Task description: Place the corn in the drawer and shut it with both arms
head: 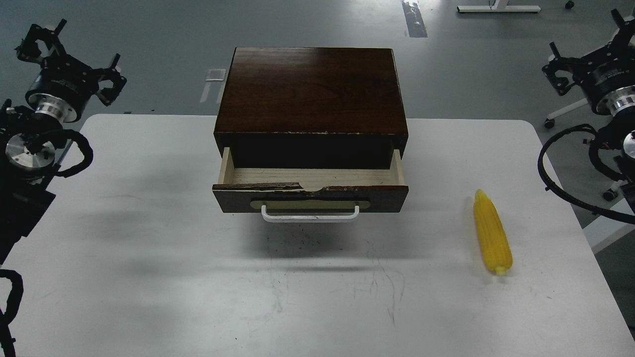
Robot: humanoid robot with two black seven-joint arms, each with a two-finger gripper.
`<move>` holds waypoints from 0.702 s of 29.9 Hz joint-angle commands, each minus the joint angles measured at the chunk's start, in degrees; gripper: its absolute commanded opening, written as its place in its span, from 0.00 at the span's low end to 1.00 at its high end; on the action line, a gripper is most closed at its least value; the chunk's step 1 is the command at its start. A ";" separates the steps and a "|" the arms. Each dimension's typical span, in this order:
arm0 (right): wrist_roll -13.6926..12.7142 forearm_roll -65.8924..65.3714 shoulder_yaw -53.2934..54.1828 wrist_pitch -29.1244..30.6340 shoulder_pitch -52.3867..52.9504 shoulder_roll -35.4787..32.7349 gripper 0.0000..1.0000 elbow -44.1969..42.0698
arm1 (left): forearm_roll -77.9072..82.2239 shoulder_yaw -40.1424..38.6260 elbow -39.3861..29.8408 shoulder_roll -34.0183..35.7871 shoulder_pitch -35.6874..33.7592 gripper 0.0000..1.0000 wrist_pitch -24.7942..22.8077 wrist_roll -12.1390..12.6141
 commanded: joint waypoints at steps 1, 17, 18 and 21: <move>0.02 0.00 0.00 0.00 -0.01 -0.10 1.00 0.02 | 0.02 0.09 0.09 0.15 0.03 0.98 0.00 -0.02; 0.37 -8.41 -7.54 0.00 5.87 -14.58 1.00 10.19 | 0.10 0.17 0.45 -0.11 0.03 0.98 0.00 0.42; 0.37 -10.09 -8.43 0.00 6.67 -15.47 1.00 11.26 | 0.10 0.18 0.44 -0.11 0.11 0.98 0.00 0.51; 0.46 -16.77 -11.42 0.00 9.57 -18.72 1.00 15.56 | 0.54 0.26 0.36 -0.29 0.20 0.98 0.00 0.60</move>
